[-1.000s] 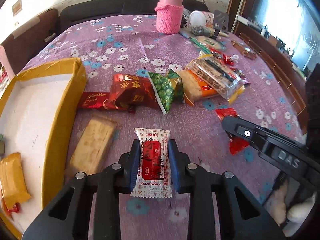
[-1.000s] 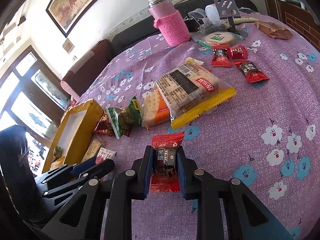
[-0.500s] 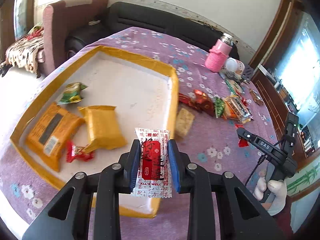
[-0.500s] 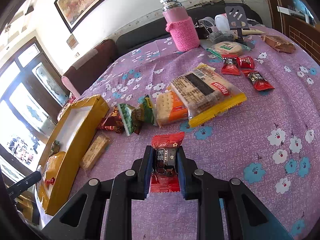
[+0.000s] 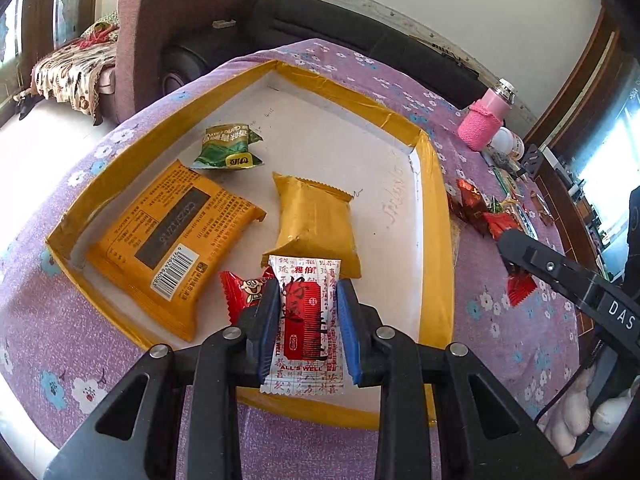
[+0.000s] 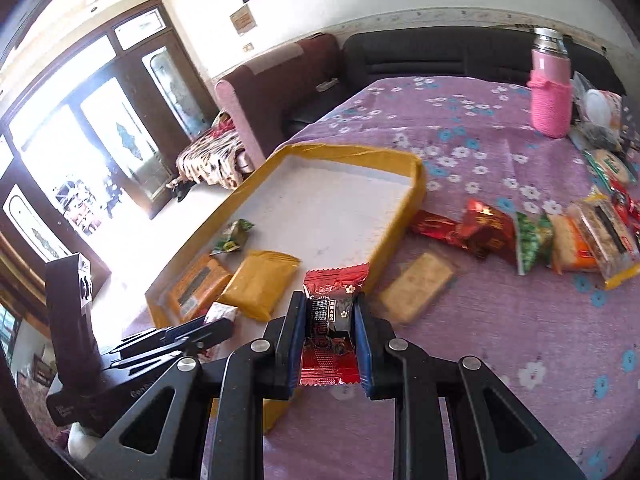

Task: Organize snacks
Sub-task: 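Carry the stick packet and candy into the box and open both tools, then grasp the pale wrapped biscuit bar with the right tool and lift it, then grasp the red wrapped candy with the left tool while the right tool holds the biscuit bar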

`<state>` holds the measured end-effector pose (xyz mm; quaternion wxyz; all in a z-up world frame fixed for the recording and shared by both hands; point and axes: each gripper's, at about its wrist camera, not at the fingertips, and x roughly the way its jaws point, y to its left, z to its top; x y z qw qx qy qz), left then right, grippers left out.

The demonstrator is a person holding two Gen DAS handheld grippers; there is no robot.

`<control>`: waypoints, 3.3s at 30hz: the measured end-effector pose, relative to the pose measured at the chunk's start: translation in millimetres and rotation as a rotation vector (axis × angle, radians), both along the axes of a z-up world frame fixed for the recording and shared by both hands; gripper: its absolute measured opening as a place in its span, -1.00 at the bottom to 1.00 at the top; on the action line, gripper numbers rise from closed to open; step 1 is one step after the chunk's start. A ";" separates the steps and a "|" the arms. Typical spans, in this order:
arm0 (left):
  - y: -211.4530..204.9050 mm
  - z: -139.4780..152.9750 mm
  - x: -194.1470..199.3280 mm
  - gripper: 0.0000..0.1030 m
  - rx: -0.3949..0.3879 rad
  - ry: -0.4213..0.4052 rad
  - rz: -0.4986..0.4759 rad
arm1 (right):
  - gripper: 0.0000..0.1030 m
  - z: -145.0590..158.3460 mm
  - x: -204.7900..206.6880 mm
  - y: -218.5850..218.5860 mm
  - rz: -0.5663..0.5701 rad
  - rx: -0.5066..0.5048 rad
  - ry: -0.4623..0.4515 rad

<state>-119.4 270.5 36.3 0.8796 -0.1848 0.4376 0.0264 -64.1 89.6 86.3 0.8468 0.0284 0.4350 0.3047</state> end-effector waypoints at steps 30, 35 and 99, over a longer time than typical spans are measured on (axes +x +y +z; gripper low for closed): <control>-3.3 38.7 -36.0 0.46 -0.193 -0.181 0.047 | -0.06 -41.1 58.6 -78.7 -0.256 0.022 0.161; -5.0 31.2 -38.6 0.46 -0.205 -0.146 0.049 | -0.05 -63.6 74.6 -44.4 -0.264 0.025 0.230; -115.0 44.9 -14.4 0.46 -0.021 -0.092 -0.230 | -0.29 -63.6 19.5 -103.0 -0.186 -0.324 -0.025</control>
